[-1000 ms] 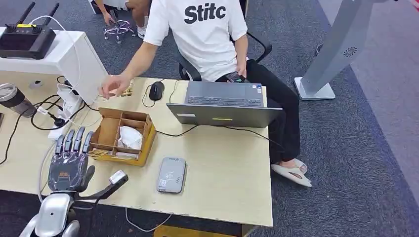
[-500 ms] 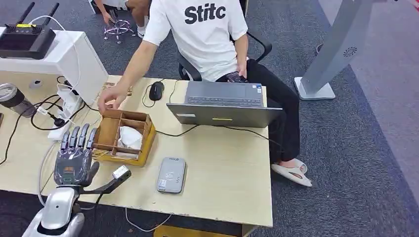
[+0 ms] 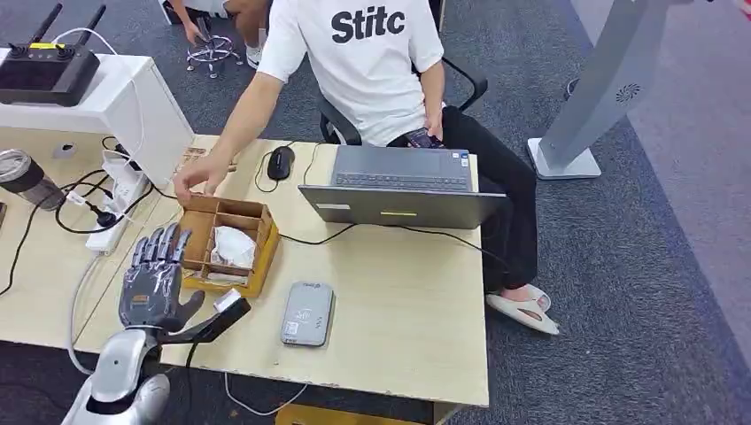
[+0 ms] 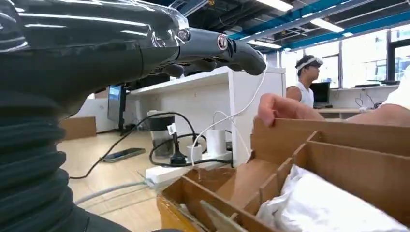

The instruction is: Pass the card to the sensor for recognition and then transmit it.

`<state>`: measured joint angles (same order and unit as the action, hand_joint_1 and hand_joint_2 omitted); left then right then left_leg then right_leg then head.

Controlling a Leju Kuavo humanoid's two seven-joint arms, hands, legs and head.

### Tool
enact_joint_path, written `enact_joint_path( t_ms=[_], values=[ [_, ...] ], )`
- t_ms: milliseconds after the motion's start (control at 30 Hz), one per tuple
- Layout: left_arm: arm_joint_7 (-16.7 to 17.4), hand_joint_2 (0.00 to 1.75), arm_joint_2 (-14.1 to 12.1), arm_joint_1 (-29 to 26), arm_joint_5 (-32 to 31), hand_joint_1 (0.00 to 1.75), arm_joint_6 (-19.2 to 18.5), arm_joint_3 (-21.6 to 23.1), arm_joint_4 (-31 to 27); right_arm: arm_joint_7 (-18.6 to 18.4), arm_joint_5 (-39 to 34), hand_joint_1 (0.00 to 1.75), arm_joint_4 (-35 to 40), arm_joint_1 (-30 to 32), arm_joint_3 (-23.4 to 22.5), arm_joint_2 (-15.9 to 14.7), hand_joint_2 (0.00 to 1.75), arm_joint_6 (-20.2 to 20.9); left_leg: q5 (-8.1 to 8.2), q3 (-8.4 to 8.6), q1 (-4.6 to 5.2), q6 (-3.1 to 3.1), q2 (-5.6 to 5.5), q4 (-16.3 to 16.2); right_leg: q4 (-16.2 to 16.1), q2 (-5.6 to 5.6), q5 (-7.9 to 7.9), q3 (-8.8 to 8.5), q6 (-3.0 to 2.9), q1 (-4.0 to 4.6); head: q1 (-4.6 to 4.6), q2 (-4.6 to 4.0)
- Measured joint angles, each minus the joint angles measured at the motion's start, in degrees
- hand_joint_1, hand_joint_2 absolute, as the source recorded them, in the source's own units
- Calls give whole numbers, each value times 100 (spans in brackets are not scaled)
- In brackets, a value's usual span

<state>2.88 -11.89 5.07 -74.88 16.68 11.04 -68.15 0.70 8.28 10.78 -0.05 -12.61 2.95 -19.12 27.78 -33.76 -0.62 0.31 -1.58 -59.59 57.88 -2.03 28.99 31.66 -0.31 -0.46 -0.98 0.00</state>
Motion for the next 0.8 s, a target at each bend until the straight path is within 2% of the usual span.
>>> enact_joint_path(
  t_ms=[367, 600, 733, 800],
  values=[
    [-55, 175, 129, 115, 551, 0, -201, 2, 2, -9, 74, 0, -2, 0, -70, 0, 175, -18, 0, 0, 0, 0, 0, 0, 0, -1, 0, 1, 0, 0, 0, 0],
    [-199, 175, 120, 108, 1137, 0, -792, 2, 2, 0, 133, 0, 0, -2, -136, 0, 175, 37, 0, -1, 0, 0, 0, 0, 0, 0, 0, -1, 0, 0, 0, 0],
    [-254, 175, 98, 100, 1339, 12, -981, 2, 2, 0, 155, 0, 0, -3, -138, 0, 175, 48, 0, -1, 0, 0, -1, 0, 0, 0, 0, -1, 0, 0, 0, 0],
    [-260, 175, 76, 99, 1528, 17, -1201, 2, 2, 0, 184, 0, 0, -3, -140, 0, 175, 48, 0, -1, 0, 0, 0, 0, 0, 0, 0, -1, 0, 0, 0, 0]
  ],
)
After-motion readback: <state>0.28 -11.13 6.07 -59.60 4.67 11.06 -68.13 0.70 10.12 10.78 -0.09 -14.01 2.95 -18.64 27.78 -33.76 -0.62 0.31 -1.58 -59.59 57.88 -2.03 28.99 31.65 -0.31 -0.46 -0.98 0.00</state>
